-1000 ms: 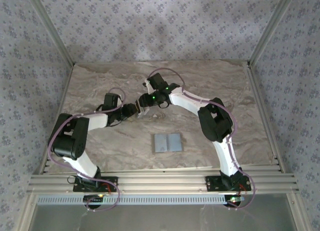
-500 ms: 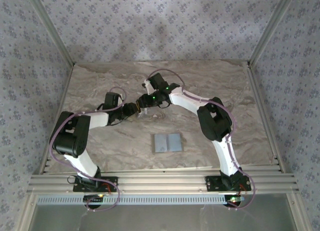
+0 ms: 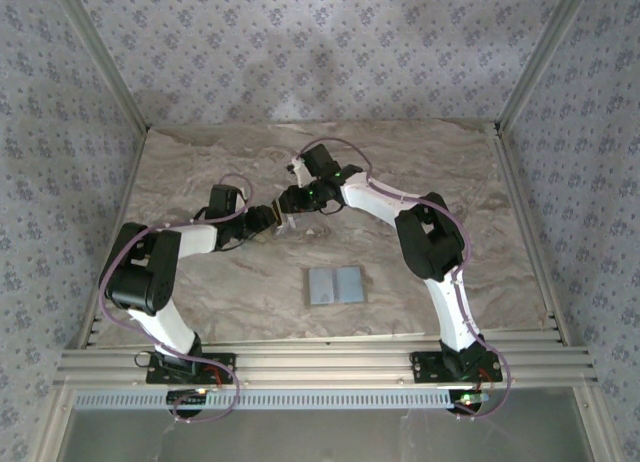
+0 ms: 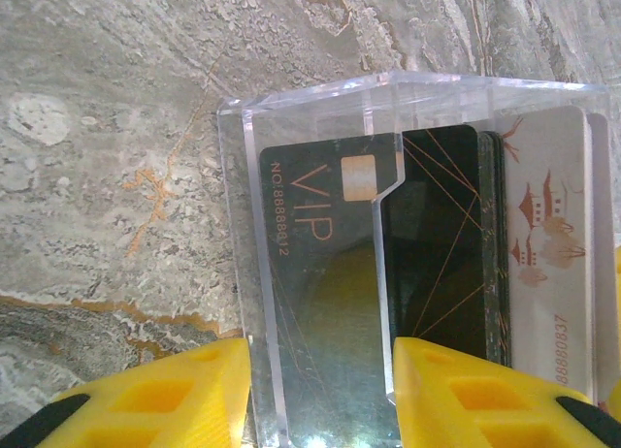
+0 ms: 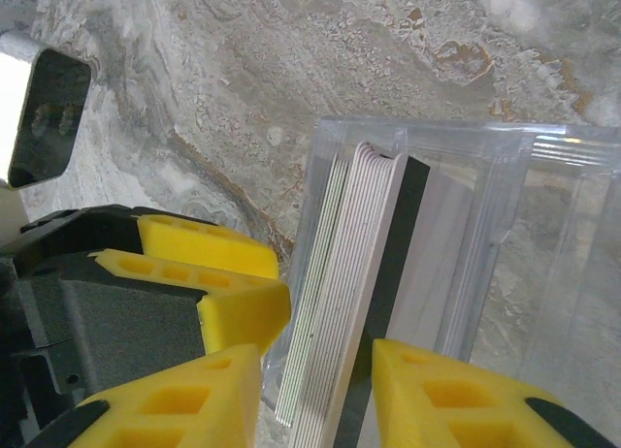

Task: Put the credit cards into the card holder
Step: Pick up the credit card from the storage box.

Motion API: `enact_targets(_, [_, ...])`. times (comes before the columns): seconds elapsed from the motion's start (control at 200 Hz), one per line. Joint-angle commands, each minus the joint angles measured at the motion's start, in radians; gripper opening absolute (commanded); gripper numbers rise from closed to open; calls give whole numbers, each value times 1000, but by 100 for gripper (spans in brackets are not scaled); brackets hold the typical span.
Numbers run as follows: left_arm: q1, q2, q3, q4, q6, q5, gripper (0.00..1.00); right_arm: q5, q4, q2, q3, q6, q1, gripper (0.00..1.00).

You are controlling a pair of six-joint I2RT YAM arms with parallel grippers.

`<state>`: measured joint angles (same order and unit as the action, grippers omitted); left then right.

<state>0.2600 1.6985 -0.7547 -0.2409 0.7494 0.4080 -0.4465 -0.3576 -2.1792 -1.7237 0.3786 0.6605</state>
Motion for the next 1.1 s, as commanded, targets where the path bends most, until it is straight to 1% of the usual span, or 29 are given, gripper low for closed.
enact_targets(0.0, [-1, 18, -21, -3, -18, 14, 43, -50, 22, 22, 10, 17, -3, 35])
enact_targets(0.075, [-1, 22, -21, -4, -19, 15, 43, -50, 22, 25, 11, 17, -4, 34])
enact_targets(0.28, [-1, 20, -21, -2, -18, 15, 42, -50, 21, 30, 14, 23, -8, 28])
enact_targets(0.415, [-1, 18, -21, -1, -18, 14, 42, -48, 20, 42, 18, 21, -9, 26])
enact_targets(0.48, [-1, 18, -21, -1, -18, 14, 42, -48, 17, 45, 19, 21, -10, 22])
enact_targets(0.889, [-1, 12, -21, 6, -18, 10, 42, -29, 7, 82, 44, 15, -20, 20])
enact_targets(1.094, [-1, -1, -21, 18, -21, 8, 42, -4, -10, 97, 49, 14, -25, 14])
